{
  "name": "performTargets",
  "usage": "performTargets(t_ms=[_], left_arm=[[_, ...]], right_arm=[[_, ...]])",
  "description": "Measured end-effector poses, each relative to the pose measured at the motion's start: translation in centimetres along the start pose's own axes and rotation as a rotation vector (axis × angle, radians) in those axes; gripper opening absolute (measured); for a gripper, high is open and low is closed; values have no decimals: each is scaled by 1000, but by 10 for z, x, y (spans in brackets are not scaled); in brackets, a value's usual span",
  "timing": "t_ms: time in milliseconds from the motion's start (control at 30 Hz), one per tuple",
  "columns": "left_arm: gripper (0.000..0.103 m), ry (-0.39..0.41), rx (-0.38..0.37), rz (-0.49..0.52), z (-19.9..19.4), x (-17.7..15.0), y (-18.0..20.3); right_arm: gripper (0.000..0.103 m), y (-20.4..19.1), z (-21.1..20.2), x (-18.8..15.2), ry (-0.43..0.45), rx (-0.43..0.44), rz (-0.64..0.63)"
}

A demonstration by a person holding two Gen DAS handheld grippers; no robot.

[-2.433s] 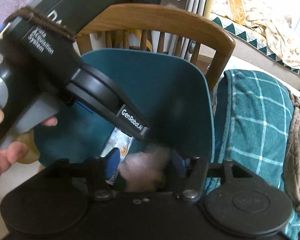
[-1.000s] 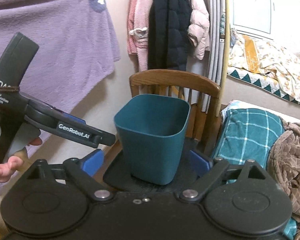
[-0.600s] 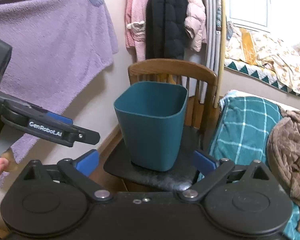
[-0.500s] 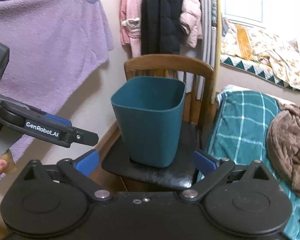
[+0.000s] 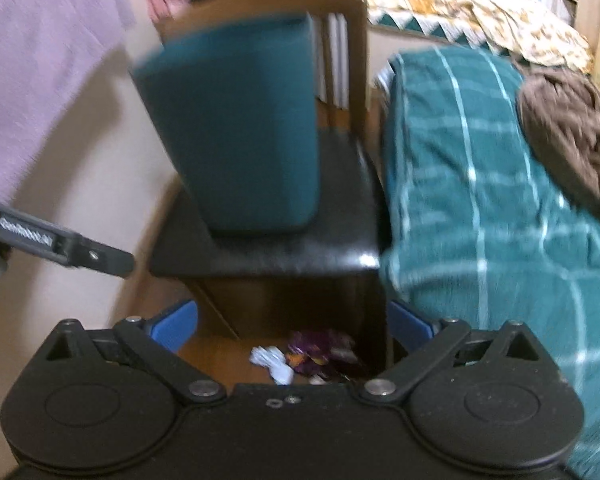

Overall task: Collect trash
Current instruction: 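Withdraw both tools from the wastebasket and lower toward the trash pile, then grasp red plastic bag with left tool while right tool grasps green paper cup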

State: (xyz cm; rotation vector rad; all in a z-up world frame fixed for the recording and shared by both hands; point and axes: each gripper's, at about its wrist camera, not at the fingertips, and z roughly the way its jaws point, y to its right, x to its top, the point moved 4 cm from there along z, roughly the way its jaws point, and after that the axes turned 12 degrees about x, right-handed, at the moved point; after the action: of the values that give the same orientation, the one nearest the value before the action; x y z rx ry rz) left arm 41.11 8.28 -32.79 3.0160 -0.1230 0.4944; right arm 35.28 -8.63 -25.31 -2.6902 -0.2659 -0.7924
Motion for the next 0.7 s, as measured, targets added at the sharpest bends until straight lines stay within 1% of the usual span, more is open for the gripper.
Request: performTargets(t_ms=[100,200,267,333,533,633,700], left_arm=[[103,-37,-2,-8,48,-15,-2],[103,-81,17,0,95,-36,-1],[103,-96,36,7,123,-51,-2],[103,-110,38,27,150,-67,-1],[103,-210,59,57,241,-117,-4],[103,-275,62,51,290,-144,-6],[103,-316,57,39,317,-159,-8]], right_arm=[[101,14,40,-32,-47,-21,21],[99,31,81,-66,-101,-30,34],[98,44,108,-89,-135,-30,49],[96,56,132,-111,-170,-37,69],[90,74,197,-177,-262,-8,134],[88,79,233,-209,-313,7,151],[84,81,256,-228,-349,11,167]])
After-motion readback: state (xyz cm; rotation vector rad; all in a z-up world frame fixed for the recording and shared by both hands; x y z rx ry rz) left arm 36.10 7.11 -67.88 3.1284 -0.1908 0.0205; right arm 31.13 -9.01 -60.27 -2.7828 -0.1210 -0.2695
